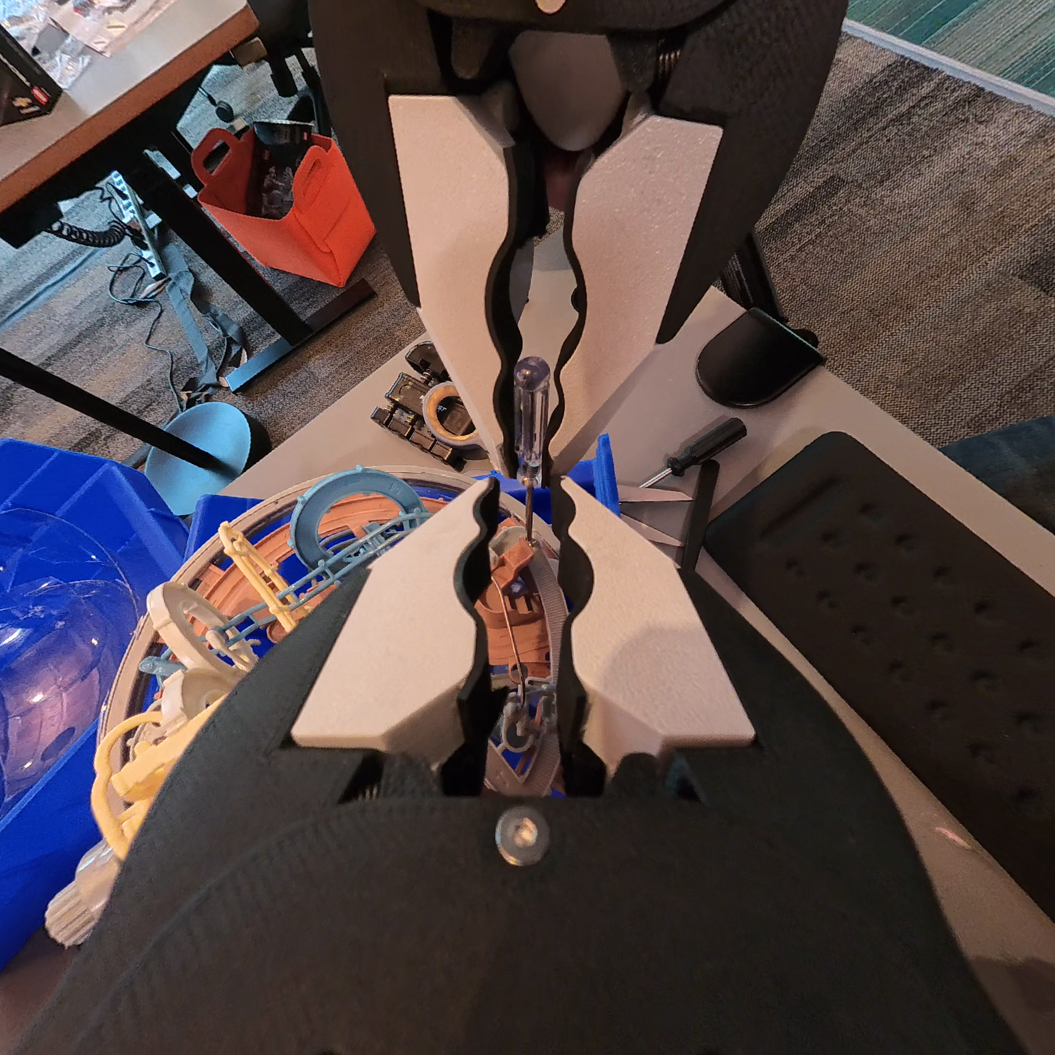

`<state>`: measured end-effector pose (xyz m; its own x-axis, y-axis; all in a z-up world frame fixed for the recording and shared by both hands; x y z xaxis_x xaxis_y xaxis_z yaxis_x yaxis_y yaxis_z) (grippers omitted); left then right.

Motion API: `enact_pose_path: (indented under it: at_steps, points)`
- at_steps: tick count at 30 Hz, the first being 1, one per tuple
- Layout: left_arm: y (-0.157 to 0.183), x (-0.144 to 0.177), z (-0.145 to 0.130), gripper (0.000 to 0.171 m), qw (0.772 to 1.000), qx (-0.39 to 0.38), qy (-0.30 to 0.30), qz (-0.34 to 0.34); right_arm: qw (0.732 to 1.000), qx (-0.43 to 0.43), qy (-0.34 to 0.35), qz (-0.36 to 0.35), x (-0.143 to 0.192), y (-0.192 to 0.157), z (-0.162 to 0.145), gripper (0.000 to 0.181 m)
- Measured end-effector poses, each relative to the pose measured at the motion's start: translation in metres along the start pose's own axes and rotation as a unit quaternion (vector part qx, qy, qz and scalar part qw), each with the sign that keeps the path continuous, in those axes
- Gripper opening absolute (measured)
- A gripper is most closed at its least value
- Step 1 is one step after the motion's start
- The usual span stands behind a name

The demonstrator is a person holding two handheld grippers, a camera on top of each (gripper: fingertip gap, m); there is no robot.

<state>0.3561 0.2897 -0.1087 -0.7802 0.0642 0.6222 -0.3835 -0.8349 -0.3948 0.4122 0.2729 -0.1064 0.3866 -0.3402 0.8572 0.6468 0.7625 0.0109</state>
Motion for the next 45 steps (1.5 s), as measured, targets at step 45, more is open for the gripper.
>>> enact_pose_path:
  at_steps: [45]
  points:
    - [0.007, -0.027, -0.023, 0.0, 0.998, 0.026, -0.018, -0.053, 1.0, 0.023, 0.014, 0.015, -0.008, -0.002, -0.005, 0.008]
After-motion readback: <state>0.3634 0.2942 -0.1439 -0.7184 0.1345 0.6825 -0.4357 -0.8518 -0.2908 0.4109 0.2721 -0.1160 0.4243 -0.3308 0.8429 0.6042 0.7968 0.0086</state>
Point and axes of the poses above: each gripper's, where its closed fingertips meet, x back along the fingers, z out of its top, y = z × x across the jaws, the point moved 5 cm from there along x, back along the fingers, and after that the axes turned 15 degrees about -x, right-handed, at the moved point
